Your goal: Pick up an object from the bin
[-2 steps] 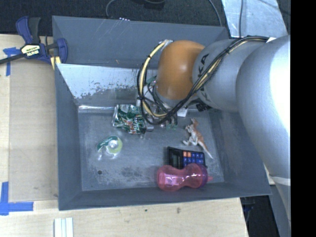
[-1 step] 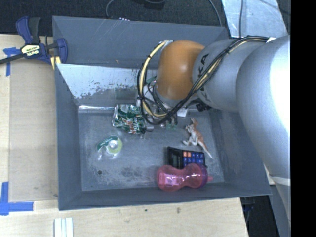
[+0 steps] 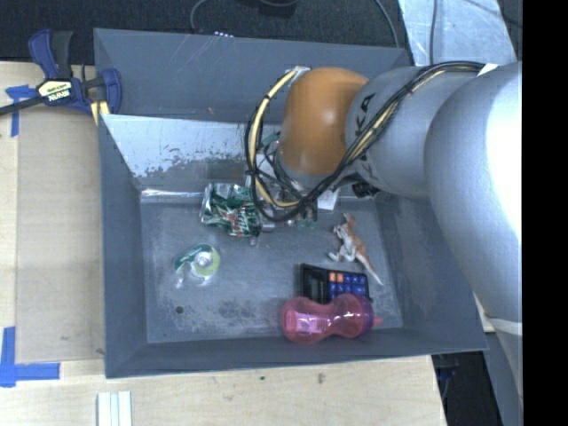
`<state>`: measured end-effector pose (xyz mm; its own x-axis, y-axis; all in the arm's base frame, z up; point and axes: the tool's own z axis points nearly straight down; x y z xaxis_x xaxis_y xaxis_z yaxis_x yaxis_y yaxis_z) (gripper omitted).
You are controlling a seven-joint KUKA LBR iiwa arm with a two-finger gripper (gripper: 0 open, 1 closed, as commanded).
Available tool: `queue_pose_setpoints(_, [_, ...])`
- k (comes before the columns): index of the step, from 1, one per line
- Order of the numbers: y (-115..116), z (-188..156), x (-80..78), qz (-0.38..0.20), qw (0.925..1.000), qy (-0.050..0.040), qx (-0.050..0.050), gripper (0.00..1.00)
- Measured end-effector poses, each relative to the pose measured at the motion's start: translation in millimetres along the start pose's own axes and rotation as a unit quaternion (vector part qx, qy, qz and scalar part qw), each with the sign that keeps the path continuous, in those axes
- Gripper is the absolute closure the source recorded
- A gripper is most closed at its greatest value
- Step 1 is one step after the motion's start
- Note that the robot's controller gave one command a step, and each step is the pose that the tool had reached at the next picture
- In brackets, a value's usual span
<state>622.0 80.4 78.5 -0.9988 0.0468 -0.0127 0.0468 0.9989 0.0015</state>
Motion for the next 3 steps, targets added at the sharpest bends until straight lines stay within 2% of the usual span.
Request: queue_pose_setpoints(3, [25,6,-3.5,0.012,0.9999,-0.0036,-0.001,1.00])
